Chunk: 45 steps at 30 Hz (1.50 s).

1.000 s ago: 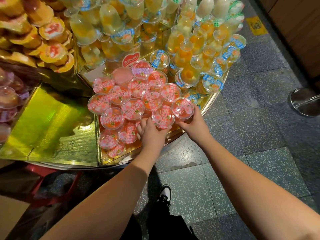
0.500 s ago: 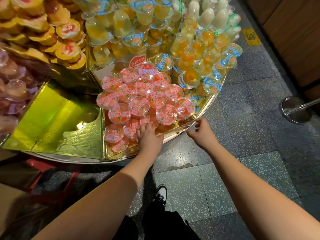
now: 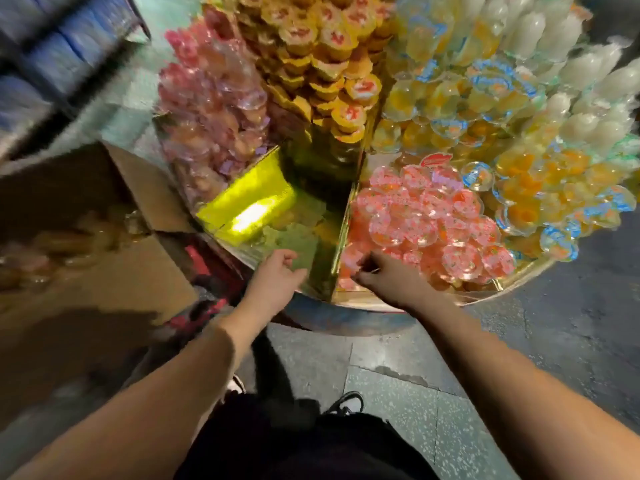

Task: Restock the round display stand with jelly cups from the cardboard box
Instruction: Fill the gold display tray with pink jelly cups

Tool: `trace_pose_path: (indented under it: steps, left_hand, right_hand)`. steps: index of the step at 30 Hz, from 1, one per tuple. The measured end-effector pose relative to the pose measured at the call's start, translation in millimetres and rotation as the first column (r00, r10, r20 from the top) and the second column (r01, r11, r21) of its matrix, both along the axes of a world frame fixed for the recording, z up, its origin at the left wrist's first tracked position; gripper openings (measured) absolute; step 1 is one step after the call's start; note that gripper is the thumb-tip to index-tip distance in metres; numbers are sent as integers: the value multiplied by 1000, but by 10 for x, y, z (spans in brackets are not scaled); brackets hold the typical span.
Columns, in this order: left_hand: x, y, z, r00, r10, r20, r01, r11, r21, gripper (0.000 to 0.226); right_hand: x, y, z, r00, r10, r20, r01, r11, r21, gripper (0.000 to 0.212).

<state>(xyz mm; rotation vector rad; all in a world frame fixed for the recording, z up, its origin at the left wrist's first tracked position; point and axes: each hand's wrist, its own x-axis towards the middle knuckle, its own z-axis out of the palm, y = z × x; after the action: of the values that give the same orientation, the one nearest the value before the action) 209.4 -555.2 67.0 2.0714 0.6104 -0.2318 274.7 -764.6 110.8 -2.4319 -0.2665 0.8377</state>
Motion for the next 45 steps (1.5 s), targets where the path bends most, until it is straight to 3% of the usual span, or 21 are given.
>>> trace_pose_path:
  steps: [4,8,14,25,28,34,38,41,45]
  left_hand:
    - [-398,1097,182,963,260,70,-257,965,-55,18]
    - [-959,2211,258,895,442,55,-441,897,-31,23]
    - [-1812,3901,37,831,555,-10,-553,829,82,33]
    - [-2790,6040,-668,732,621,-282,-573,784,238,31]
    - [-2856,6398,-939,707,605,-366,-524,796,302,29]
    - [-2822,6761,-1488,600,581,-550,-519,806,284,42]
    - [-2823,6854,-1796,514,503,-694,-456,846,276,50]
    - [-2827,6914,-1962,462,453,-763,-417,870,264,52]
    - [-2823,6956,-2096,414,393,-821,-364,898,246,74]
  right_hand:
    - [-48,1222,126,983,168,68,-172,984,47,35]
    - [-254,2519,83,928,365,72,-369,928,44,40]
    - [-758,4406,-144,854,519,28,-520,852,64,38]
    - [-1201,6950,-1015,697,716,-40,-713,685,-154,41]
    - [-1201,7432,-1345,684,728,-52,-721,663,-201,48]
    - [-1124,8067,-1952,728,674,-124,-679,685,-264,46]
    - [-1122,8336,-2296,796,585,-154,-605,760,-239,47]
    - [-1128,8516,-2559,864,472,-175,-501,843,-195,65]
    - [-1174,8675,-2796,925,313,-217,-352,919,-176,80]
